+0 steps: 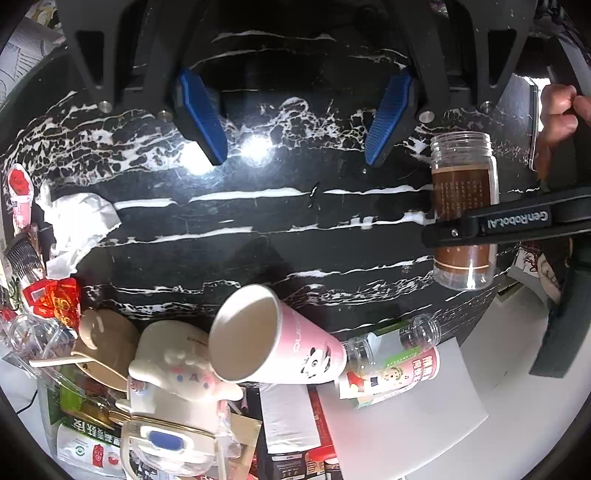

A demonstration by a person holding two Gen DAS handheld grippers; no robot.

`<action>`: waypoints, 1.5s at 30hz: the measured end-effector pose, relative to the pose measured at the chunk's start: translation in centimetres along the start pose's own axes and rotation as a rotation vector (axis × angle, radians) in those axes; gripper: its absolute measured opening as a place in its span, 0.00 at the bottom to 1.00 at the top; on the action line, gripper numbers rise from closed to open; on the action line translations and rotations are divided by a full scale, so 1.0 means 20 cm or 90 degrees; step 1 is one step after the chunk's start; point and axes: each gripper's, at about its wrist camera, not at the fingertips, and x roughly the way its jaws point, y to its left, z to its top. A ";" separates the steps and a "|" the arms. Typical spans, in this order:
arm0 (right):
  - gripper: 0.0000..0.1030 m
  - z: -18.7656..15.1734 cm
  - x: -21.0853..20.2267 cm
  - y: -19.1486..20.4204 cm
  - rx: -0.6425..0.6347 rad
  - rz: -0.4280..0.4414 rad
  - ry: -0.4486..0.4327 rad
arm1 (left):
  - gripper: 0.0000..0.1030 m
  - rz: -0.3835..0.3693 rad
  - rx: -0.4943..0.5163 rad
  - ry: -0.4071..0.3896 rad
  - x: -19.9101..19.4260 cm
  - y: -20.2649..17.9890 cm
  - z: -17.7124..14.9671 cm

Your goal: Flip cup upside down

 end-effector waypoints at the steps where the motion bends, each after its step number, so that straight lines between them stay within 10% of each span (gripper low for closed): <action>1: 0.75 0.00 0.00 0.01 -0.001 0.001 0.000 | 0.59 0.000 0.002 -0.010 -0.03 0.00 0.00; 16: 0.75 0.02 0.02 0.08 -0.024 0.020 0.000 | 0.57 0.031 0.001 -0.223 -0.45 0.07 0.04; 45: 0.75 0.09 0.17 0.22 -0.059 0.032 0.017 | 0.58 0.087 -0.064 -0.221 -0.09 0.35 0.06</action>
